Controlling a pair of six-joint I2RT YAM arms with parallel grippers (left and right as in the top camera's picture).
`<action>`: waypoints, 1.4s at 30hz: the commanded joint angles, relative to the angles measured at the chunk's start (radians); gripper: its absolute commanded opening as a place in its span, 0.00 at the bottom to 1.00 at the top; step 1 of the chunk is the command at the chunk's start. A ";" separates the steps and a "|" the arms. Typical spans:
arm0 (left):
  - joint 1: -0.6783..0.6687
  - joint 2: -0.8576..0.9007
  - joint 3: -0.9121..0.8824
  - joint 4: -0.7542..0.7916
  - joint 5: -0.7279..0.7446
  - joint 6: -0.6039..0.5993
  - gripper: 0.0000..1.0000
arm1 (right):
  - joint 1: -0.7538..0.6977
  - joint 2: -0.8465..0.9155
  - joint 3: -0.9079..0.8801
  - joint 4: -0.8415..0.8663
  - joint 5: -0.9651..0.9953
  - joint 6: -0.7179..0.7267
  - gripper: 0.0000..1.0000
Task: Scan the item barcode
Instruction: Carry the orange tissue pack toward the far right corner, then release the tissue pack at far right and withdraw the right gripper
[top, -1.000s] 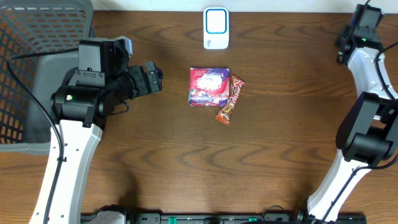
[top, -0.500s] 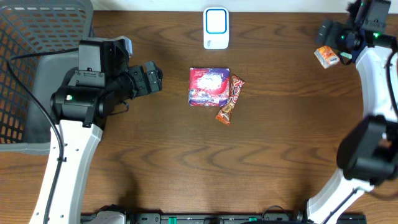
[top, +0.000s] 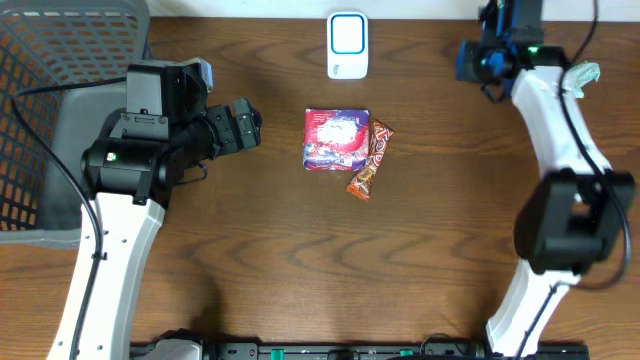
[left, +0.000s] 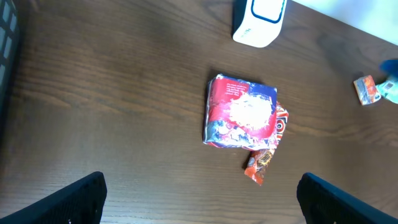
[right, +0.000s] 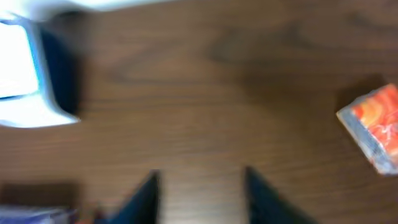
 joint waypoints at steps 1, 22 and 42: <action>0.003 -0.009 0.000 -0.001 -0.006 0.010 0.98 | -0.032 0.092 -0.007 0.042 0.103 0.006 0.13; 0.003 -0.009 0.000 -0.001 -0.006 0.010 0.98 | -0.235 0.280 -0.008 0.266 0.098 -0.029 0.01; 0.003 -0.009 0.000 -0.001 -0.006 0.010 0.98 | -0.191 -0.048 0.072 -0.034 -0.480 -0.089 0.48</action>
